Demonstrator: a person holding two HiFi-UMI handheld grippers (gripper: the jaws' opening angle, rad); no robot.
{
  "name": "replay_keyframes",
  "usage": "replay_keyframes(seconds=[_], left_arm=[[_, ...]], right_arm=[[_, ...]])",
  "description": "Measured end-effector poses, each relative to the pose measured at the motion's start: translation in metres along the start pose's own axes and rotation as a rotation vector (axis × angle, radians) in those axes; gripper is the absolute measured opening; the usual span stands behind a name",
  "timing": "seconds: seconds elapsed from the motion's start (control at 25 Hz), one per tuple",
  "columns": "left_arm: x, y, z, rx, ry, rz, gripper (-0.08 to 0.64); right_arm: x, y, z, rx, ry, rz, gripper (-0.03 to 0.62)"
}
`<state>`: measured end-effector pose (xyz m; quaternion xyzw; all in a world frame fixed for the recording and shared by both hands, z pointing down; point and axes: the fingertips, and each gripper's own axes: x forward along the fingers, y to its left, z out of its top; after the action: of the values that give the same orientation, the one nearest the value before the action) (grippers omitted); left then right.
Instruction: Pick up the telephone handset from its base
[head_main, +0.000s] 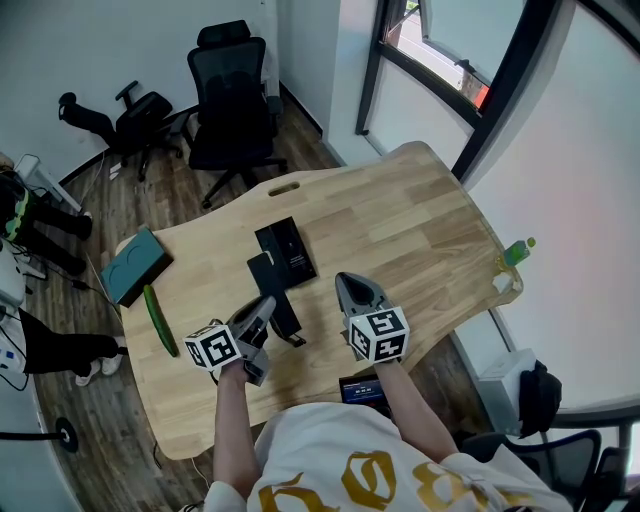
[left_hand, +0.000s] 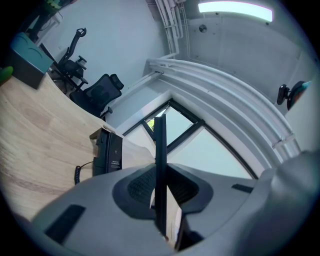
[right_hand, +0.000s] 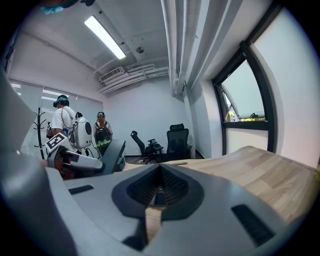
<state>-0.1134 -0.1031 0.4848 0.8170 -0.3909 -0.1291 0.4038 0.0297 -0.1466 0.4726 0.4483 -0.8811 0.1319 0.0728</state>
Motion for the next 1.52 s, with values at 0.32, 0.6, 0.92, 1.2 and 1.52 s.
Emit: replay_keyframes(seconds=[0.32,0.6,0.92,1.2,1.52], left_arm=[[0.0,-0.005,-0.005,0.005,0.017,-0.021,0.072],[0.002,-0.004,-0.004,-0.005,0.028,-0.034,0.072],[0.003,0.0,-0.005,-0.016,0.033,-0.042,0.072],[0.003,0.004,-0.004,-0.036,0.031,-0.042,0.072],[0.003,0.008,-0.001,-0.034,0.019,-0.031,0.072]], right_arm=[[-0.001,0.002,-0.002,-0.008,0.001,0.003,0.005],[0.002,0.001,0.0,-0.005,0.003,-0.002,0.005],[0.007,0.0,-0.004,-0.014,0.023,-0.002,0.005],[0.011,-0.001,-0.004,-0.01,0.029,-0.004,0.005],[0.013,-0.004,-0.006,-0.012,0.031,-0.01,0.005]])
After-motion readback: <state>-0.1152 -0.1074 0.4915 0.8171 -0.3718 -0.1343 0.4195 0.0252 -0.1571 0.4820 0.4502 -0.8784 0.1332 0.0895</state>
